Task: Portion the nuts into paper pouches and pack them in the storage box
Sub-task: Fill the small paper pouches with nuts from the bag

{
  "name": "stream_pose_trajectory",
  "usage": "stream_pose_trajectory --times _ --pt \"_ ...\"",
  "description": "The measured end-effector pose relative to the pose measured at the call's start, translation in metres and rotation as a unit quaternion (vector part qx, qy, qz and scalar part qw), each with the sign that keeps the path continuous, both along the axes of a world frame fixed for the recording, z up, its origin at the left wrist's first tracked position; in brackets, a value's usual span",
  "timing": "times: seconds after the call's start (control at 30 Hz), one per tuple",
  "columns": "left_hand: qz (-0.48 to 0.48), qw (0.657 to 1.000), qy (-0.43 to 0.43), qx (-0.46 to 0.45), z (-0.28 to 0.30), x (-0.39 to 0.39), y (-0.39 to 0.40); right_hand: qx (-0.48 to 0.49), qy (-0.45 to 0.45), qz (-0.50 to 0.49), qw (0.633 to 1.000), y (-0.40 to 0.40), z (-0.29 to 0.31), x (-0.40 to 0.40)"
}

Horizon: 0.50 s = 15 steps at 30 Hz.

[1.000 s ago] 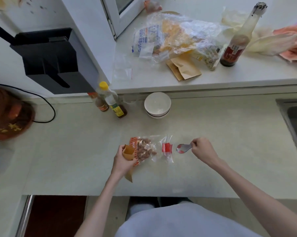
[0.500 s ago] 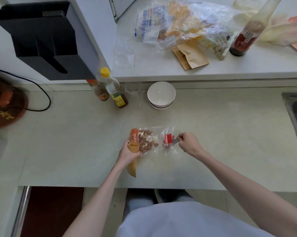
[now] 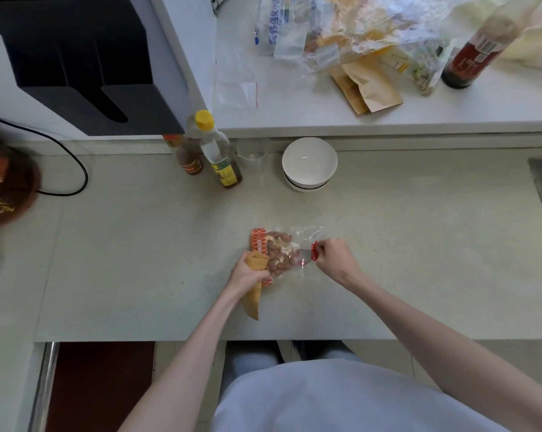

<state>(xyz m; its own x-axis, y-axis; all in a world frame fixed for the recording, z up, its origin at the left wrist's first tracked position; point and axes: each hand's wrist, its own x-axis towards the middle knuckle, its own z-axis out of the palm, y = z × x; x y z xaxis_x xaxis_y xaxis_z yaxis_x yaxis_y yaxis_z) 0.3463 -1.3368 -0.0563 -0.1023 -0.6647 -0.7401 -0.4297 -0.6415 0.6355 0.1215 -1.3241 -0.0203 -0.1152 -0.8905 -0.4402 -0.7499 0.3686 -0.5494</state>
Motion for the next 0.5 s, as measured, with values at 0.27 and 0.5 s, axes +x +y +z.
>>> stream_pose_trajectory --times 0.27,0.5 --pt "-0.016 0.999 0.033 0.006 -0.008 0.008 -0.004 0.039 -0.027 -0.018 0.999 0.001 -0.016 0.022" --pt "-0.006 1.0 0.027 0.009 -0.01 0.012 -0.008 0.137 -0.159 -0.136 0.968 0.001 -0.026 0.028"
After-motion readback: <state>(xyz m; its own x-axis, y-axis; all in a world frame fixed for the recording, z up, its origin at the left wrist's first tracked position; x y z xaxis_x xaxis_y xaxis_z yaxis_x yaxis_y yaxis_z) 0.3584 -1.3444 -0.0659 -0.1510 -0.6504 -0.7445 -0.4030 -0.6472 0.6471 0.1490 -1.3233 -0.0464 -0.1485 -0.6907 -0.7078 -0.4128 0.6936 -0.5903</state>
